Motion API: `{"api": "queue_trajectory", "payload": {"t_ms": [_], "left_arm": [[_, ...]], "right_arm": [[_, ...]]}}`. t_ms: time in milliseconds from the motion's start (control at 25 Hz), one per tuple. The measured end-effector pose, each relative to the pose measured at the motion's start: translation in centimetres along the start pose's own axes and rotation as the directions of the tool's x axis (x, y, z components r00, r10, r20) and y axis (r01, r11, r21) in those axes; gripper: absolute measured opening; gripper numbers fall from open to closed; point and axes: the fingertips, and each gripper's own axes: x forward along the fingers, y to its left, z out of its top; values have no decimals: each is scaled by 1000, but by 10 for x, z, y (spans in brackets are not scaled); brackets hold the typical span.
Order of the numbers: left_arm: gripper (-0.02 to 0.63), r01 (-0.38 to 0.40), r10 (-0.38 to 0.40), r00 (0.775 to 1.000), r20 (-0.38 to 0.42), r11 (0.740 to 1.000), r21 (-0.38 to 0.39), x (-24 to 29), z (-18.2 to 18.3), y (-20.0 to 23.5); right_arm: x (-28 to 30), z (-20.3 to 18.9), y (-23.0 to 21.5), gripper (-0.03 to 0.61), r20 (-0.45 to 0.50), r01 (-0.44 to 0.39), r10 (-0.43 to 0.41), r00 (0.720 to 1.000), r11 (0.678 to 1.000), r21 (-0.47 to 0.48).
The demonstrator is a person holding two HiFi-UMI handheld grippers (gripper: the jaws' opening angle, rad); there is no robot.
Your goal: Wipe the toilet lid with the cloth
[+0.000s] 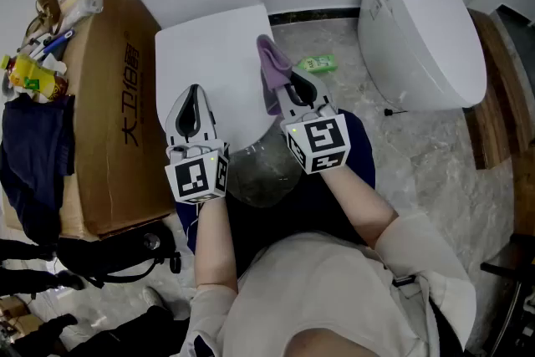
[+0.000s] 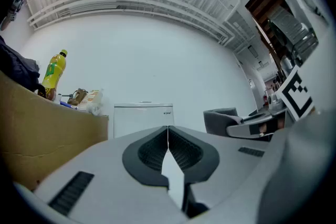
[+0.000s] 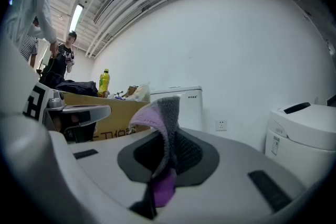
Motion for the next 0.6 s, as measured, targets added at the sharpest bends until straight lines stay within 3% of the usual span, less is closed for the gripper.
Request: {"api": "queue_trajectory", "payload": {"t_ms": [600], "left_arm": [[15, 9, -9, 1000, -21, 1000, -11, 6, -6, 1]], "right_arm": [[8, -4, 1, 49, -9, -5, 5, 1000, 1000, 8]]}}
